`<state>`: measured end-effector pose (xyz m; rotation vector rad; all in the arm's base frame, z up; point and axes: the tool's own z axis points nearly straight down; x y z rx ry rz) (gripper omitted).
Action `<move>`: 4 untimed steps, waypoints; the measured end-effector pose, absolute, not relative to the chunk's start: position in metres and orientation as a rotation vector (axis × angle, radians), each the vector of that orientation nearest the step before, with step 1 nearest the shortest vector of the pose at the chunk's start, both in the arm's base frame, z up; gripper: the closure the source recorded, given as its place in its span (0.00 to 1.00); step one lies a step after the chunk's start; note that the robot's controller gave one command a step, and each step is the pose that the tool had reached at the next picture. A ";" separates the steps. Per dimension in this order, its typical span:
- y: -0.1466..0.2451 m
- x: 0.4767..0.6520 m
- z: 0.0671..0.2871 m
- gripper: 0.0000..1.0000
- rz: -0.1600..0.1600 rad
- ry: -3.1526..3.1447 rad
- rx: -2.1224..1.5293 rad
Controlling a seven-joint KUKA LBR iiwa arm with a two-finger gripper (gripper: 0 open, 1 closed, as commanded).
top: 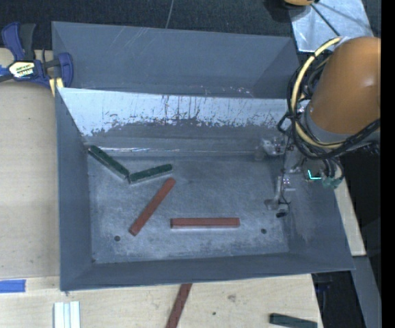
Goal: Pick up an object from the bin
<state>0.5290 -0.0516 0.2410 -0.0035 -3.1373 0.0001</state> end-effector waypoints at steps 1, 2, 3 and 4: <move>-0.051 0.531 0.245 0.00 0.001 -3.145 -0.002; -0.045 0.522 0.196 0.00 0.001 -3.151 -0.069; -0.025 0.536 0.129 0.00 0.001 -3.149 -0.068; 0.009 0.520 0.099 0.00 0.000 -3.141 -0.050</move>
Offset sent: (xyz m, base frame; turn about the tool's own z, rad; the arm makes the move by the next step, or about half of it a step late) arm -0.0245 0.0176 -0.1292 0.1087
